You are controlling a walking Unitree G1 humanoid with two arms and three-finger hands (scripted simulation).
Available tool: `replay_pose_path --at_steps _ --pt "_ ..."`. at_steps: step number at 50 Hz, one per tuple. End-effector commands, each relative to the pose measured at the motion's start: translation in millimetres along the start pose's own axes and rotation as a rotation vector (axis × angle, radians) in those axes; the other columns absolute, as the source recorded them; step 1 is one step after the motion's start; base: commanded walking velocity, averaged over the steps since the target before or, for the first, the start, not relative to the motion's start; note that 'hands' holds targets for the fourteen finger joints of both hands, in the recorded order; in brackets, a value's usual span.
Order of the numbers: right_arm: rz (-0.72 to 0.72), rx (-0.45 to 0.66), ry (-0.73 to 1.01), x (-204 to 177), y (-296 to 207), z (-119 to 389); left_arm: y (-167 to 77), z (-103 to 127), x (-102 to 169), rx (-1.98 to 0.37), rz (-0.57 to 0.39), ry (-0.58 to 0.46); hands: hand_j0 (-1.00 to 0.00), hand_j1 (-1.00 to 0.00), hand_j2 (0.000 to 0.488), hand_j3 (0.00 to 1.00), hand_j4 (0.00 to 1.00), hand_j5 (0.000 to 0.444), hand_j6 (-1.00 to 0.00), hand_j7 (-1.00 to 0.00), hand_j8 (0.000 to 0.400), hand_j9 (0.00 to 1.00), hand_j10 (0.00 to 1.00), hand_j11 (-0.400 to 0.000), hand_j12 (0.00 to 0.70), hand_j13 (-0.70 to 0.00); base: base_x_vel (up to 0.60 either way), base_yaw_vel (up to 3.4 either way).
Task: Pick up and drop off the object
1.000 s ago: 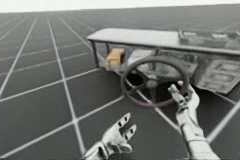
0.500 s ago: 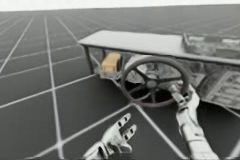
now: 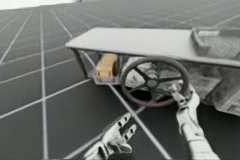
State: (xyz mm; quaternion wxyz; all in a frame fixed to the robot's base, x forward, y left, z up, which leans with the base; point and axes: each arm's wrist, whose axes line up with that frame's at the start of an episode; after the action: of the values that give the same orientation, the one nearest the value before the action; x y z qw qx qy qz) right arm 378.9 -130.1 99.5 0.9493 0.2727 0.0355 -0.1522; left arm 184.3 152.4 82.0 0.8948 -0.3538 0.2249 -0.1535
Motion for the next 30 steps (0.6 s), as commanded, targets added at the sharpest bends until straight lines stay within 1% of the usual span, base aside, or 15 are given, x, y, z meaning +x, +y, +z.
replay_pose_path --at_steps 1,14,30 --pt "0.002 0.028 -0.025 1.1 -1.5 7.2 -4.3 1.5 1.1 0.016 -0.005 0.002 0.0 0.0 0.0 1.0 1.0 0.0 0.0 0.0 0.0 1.0 1.0 -0.4 0.0 -0.7 0.36 -0.03" --pt "0.002 0.028 -0.025 1.1 -1.5 7.2 -4.3 1.5 1.1 0.016 -0.005 0.002 0.0 0.0 0.0 1.0 1.0 0.0 0.0 0.0 0.0 1.0 1.0 -0.4 0.0 -0.7 0.31 -0.04" --pt "0.002 0.028 -0.025 1.1 -1.5 7.2 -4.3 1.5 1.1 0.016 -0.005 0.002 0.0 0.0 0.0 1.0 1.0 0.0 0.0 0.0 0.0 1.0 1.0 -0.4 0.0 -0.7 0.22 -0.07"
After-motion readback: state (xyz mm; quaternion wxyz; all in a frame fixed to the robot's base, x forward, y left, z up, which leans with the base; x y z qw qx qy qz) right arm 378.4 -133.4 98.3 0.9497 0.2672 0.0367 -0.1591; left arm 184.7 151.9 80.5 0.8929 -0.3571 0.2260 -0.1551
